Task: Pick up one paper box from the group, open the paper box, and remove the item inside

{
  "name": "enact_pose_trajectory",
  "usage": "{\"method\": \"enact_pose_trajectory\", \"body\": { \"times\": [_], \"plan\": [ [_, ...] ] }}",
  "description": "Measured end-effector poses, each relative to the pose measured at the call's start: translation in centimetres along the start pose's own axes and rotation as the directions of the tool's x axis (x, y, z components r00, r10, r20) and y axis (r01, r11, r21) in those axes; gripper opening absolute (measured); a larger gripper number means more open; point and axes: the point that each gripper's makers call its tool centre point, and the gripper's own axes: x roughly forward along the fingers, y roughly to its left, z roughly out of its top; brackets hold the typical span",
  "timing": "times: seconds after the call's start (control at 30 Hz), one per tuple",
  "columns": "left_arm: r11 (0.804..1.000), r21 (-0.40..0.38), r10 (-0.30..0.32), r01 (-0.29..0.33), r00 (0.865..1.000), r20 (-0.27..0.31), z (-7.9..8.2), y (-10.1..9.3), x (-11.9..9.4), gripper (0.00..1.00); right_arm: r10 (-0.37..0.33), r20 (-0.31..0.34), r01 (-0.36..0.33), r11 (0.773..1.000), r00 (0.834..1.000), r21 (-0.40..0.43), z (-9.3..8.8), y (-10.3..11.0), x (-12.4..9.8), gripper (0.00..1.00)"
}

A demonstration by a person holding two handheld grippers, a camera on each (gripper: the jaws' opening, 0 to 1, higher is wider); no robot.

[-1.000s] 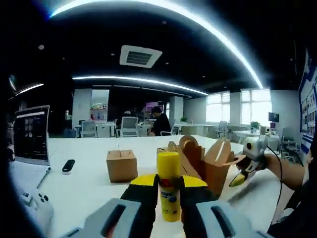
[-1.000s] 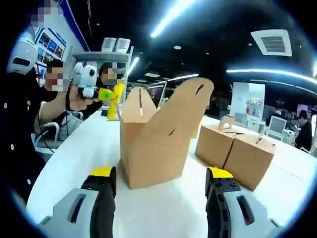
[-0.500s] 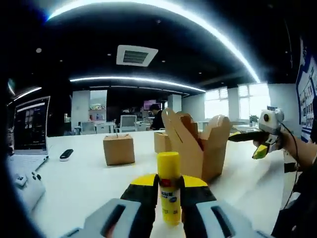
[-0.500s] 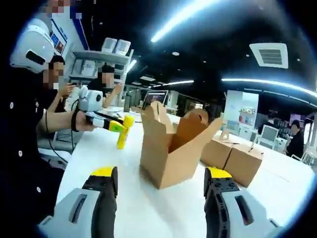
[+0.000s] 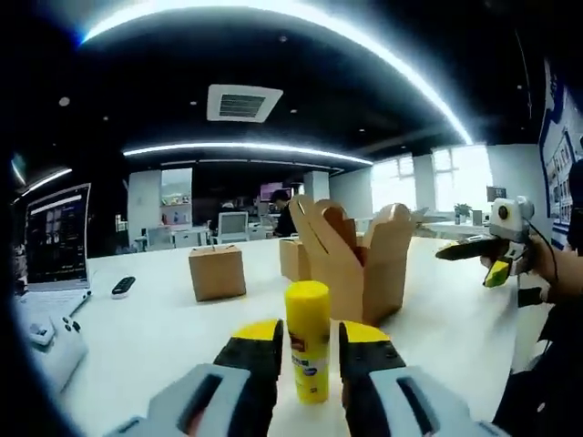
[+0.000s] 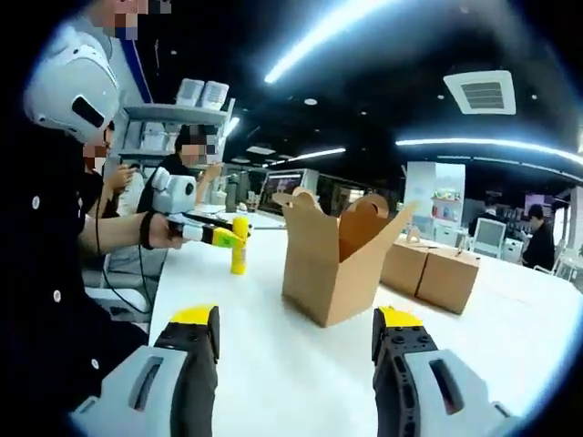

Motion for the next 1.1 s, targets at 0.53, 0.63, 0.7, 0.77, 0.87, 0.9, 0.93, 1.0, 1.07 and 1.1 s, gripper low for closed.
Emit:
{"method": "enact_pose_trajectory", "body": {
  "times": [0.53, 0.63, 0.7, 0.77, 0.87, 0.9, 0.93, 1.0, 1.07, 1.1],
  "plan": [
    [0.995, -0.095, -0.024, 0.019, 0.999, -0.045, -0.3, 1.3, -2.9, 0.39, -0.081, -0.061, 0.085, 0.994, 0.995, 0.066, -1.0, -0.2, -3.0, 0.68],
    [0.995, -0.094, -0.035, 0.03, 0.998, -0.053, -0.1, 1.1, -3.6, 0.44, -0.095, -0.061, 0.1, 0.991, 0.994, 0.088, -0.9, -0.1, -3.5, 0.68],
    [0.994, -0.101, -0.044, 0.038, 0.997, -0.059, 0.0, 0.8, -4.0, 0.45, -0.106, -0.069, 0.112, 0.99, 0.992, 0.089, -0.8, 0.0, -3.8, 0.68],
    [0.994, -0.096, -0.05, 0.044, 0.997, -0.06, 0.3, 0.2, -4.4, 0.45, -0.126, -0.075, 0.133, 0.987, 0.989, 0.09, -0.7, 0.0, -4.2, 0.67],
    [0.993, -0.1, -0.064, 0.059, 0.997, -0.052, 0.5, -1.6, -4.5, 0.45, -0.164, -0.064, 0.171, 0.978, 0.984, 0.123, -0.3, -0.2, -4.2, 0.66],
    [0.993, -0.099, -0.071, 0.066, 0.996, -0.045, 0.6, -2.4, -4.4, 0.45, -0.171, -0.062, 0.178, 0.976, 0.983, 0.126, -0.2, -0.2, -4.2, 0.65],
    [0.993, -0.09, -0.079, 0.075, 0.996, -0.04, 0.7, -3.2, -4.3, 0.45, -0.181, -0.059, 0.187, 0.974, 0.982, 0.13, -0.2, -0.2, -4.1, 0.64],
    [0.99, -0.085, -0.114, 0.111, 0.993, -0.03, 1.1, -4.8, -3.9, 0.44, -0.192, -0.054, 0.197, 0.97, 0.98, 0.139, -0.2, -0.3, -3.7, 0.63],
    [0.988, -0.053, -0.15, 0.148, 0.988, -0.036, 1.3, -6.6, -3.2, 0.44, -0.204, -0.042, 0.208, 0.964, 0.978, 0.166, -0.3, -0.6, -3.0, 0.61],
    [0.987, -0.039, -0.155, 0.153, 0.987, -0.035, 1.5, -7.3, -2.7, 0.44, -0.204, -0.042, 0.208, 0.962, 0.978, 0.177, -0.3, -0.6, -2.7, 0.6]
  ]
}}
